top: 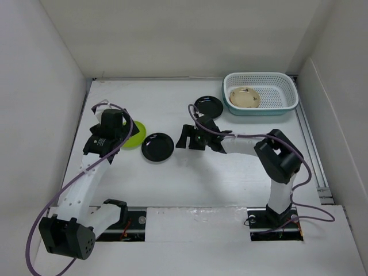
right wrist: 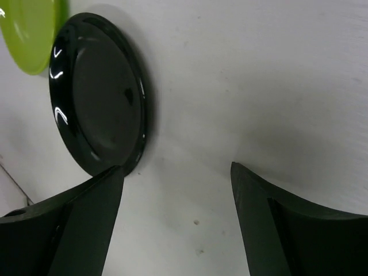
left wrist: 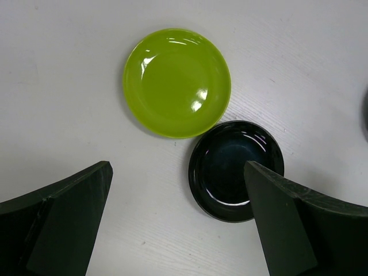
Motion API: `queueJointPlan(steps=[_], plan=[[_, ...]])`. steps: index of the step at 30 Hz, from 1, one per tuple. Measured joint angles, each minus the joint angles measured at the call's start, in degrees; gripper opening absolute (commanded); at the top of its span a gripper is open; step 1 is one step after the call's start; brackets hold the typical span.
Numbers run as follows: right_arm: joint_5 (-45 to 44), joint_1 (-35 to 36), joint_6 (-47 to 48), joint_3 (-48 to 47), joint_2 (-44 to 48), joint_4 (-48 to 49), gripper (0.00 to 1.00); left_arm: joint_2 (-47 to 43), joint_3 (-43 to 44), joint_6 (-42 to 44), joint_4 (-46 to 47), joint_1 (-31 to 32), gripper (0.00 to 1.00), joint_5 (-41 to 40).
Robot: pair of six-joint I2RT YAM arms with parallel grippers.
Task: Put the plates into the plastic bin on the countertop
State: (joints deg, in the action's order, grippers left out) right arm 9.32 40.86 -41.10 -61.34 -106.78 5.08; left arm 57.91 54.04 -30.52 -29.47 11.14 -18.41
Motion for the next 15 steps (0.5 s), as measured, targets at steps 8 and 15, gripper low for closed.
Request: queueJointPlan(steps=[8,15], plan=[[5.7,1.1,-3.1,-3.5,-7.9,9.1,0.57,0.3,0.0,0.0,-0.1,0.0,1.0,0.2],[8.8,0.6,-5.1,-6.1,-13.0,11.6,0.0,0.3,0.0,0.0,0.0,0.0,1.0,0.4]])
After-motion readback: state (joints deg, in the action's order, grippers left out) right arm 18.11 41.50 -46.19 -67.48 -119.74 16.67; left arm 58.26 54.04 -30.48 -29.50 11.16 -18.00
